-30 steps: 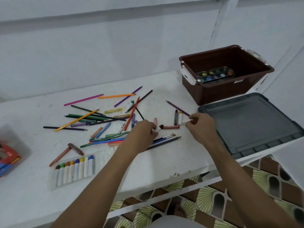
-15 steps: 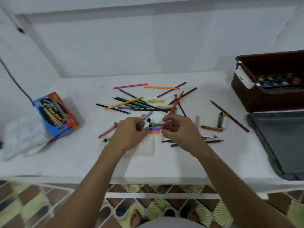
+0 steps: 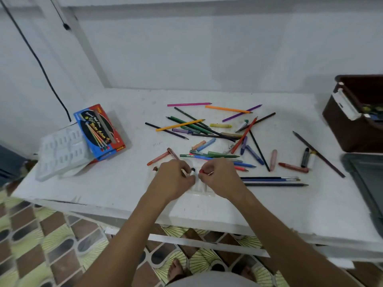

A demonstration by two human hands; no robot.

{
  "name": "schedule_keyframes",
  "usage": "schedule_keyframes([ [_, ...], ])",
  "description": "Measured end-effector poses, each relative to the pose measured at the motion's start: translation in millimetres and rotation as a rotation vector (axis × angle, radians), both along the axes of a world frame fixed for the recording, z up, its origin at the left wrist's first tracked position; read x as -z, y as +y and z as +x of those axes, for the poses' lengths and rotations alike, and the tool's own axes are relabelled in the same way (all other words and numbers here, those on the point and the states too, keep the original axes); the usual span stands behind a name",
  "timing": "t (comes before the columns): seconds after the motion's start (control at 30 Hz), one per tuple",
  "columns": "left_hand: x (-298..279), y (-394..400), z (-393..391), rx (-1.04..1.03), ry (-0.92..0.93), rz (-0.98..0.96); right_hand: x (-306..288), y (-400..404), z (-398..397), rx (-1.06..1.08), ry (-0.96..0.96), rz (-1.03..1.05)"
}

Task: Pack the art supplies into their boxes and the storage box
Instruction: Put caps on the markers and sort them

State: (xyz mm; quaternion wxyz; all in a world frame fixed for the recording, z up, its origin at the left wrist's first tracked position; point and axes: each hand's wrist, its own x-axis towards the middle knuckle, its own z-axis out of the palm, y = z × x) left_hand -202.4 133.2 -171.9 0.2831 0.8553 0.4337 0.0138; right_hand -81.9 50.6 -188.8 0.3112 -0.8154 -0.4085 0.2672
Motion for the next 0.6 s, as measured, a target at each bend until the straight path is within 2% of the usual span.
schedule_keyframes([
  [0.27, 5, -6, 2, 0.025, -0.018, 0.008, 2, -12, 1, -0.018, -0.033, -0.019],
  [0.47, 7, 4, -5, 0.057, 0.016, 0.04, -2, -19, 4, -0.177, 0.023, -0.145],
  [0.6, 11, 19, -15, 0.138, 0.025, 0.113, -4, -19, 4, -0.216, 0.011, -0.152],
])
